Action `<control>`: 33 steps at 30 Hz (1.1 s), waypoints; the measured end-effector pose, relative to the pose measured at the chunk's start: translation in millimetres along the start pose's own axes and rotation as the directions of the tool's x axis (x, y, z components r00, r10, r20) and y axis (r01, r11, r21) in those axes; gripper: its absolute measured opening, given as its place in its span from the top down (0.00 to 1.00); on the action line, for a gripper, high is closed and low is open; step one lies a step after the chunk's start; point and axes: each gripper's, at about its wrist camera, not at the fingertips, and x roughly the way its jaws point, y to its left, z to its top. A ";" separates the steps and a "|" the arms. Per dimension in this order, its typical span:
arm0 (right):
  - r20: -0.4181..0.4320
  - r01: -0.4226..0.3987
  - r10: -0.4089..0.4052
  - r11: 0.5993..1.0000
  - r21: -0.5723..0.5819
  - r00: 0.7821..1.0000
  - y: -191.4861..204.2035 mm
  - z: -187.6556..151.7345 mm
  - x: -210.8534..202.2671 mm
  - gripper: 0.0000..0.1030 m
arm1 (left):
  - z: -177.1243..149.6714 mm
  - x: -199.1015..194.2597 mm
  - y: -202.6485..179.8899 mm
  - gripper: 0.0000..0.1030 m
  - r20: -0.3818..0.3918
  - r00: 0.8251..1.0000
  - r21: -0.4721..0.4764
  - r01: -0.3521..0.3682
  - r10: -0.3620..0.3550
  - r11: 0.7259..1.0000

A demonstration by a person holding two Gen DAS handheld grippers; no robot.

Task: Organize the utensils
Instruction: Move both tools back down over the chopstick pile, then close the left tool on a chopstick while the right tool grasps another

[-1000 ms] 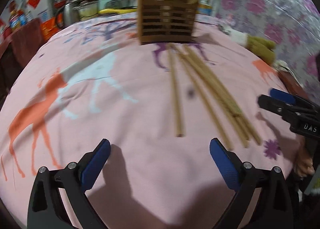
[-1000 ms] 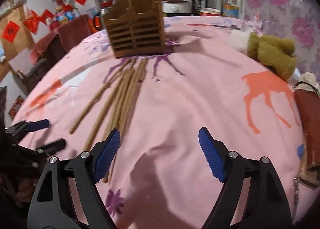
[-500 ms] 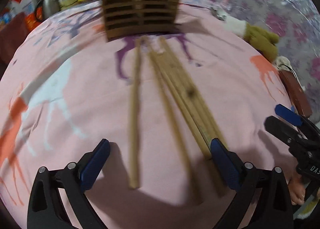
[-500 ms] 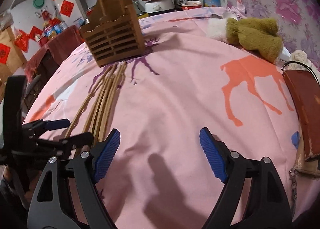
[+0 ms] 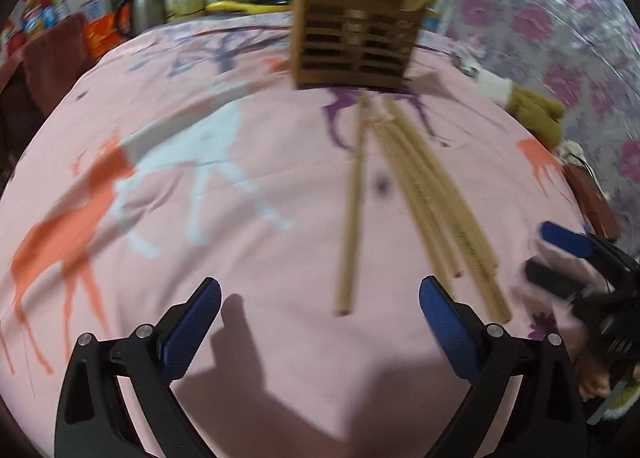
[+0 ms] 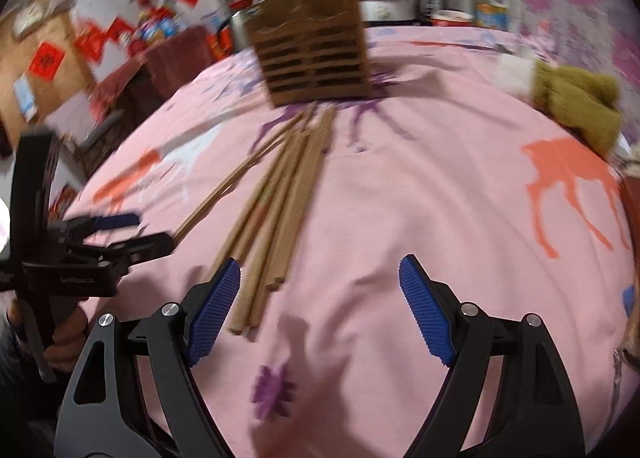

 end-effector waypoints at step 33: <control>0.135 0.049 -0.074 0.982 0.185 0.988 -49.9 -2.6 -19.6 0.33 | -17.4 0.1 -2.0 0.94 0.058 0.998 0.036 -0.004 0.002 0.999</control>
